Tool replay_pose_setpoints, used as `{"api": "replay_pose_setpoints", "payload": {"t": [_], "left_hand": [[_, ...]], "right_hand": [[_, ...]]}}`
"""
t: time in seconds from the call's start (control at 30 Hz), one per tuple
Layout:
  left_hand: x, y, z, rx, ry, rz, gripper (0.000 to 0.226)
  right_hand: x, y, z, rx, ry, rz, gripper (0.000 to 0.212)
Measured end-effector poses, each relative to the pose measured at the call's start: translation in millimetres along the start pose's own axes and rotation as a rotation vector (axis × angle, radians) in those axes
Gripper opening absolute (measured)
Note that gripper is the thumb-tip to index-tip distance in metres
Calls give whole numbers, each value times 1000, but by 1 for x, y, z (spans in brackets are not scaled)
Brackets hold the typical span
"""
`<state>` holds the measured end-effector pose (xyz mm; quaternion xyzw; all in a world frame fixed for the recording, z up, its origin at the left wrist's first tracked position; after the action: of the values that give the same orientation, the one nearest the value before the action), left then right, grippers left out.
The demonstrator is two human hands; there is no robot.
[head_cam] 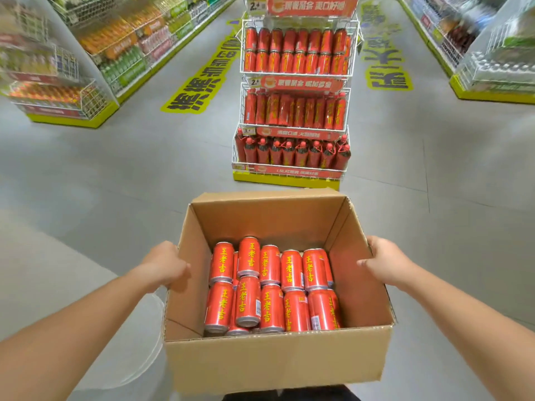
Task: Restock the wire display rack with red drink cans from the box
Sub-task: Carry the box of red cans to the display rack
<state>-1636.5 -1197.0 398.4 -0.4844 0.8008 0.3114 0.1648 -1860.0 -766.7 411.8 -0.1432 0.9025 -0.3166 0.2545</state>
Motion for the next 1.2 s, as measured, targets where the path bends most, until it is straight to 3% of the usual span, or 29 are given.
{"api": "replay_pose_setpoints", "payload": {"t": [0.23, 0.47, 0.77, 1.2], "left_hand": [[163, 99, -63, 77, -2, -5, 25], [333, 175, -70, 111, 40, -74, 24], [554, 224, -25, 121, -23, -69, 19], [861, 238, 111, 145, -75, 48, 17]], "right_hand": [[172, -46, 6, 75, 11, 41, 26], [368, -56, 29, 115, -5, 57, 33], [586, -45, 84, 100, -32, 120, 32], [797, 79, 254, 160, 101, 245, 41]]}}
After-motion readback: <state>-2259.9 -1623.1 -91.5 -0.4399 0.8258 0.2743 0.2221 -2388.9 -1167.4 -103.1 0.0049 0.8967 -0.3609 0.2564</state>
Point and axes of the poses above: each hand's wrist, its own x-axis towards the middle knuckle, its own z-axis out of the palm, y = z × x, the point moved 8 cm from there along x, towards the middle knuckle, and after that the axes turned 7 degrees about -z, right-handed, at the moved point
